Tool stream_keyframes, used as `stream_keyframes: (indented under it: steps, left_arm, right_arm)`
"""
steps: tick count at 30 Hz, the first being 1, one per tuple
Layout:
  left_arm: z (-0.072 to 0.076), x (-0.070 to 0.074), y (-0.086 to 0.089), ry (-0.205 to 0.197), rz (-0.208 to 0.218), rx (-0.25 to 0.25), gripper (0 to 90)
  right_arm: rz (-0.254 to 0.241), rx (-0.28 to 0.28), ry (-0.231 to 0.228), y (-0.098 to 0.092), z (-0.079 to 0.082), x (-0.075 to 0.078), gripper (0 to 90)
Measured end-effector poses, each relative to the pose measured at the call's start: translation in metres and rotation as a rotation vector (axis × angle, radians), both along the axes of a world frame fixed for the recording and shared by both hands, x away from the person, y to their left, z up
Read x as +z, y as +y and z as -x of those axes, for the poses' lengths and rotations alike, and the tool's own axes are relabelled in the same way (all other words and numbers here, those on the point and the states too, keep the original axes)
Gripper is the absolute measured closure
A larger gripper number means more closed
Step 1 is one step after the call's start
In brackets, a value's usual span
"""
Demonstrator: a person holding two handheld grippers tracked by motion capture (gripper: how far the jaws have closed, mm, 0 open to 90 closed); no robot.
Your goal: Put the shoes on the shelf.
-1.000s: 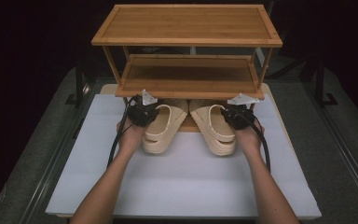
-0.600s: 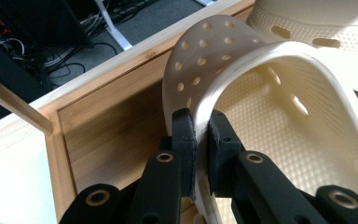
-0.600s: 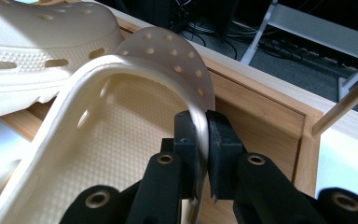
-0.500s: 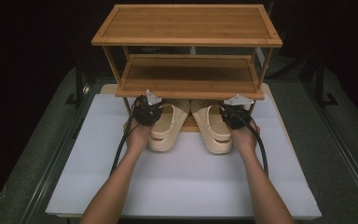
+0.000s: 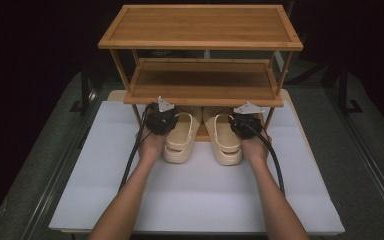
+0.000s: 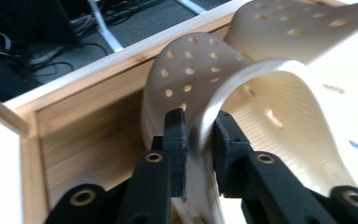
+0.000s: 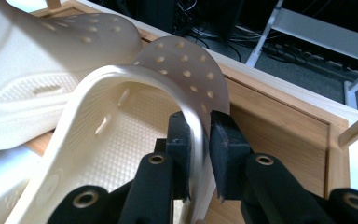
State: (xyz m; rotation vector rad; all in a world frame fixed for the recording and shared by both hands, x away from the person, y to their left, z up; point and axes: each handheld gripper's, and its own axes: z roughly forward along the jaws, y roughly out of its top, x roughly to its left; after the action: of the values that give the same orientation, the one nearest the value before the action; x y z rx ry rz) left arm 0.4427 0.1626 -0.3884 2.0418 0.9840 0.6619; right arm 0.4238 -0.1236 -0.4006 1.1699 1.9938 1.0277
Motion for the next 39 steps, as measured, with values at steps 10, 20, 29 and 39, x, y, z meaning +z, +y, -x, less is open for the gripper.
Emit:
stream_keyframes:
  steps: [10,20,29,39]
  left_arm:
    - [0.003,0.007,0.012,0.06,0.022,-0.041,54.3]
    - [0.03,0.029,0.044,0.11,0.121,-0.156,32.4]
    - [0.055,0.023,0.068,0.138,0.11,-0.229,11.4]
    - [0.067,-0.005,0.071,0.182,0.07,-0.285,0.0]
  right_arm:
    - [-0.042,0.03,0.029,-0.011,0.006,0.01,60.5]
    - [-0.129,0.102,0.084,-0.036,0.034,0.034,42.6]
    - [-0.126,0.19,0.14,-0.054,0.061,0.032,19.5]
    - [-0.125,0.264,0.197,-0.058,0.081,0.001,12.3]
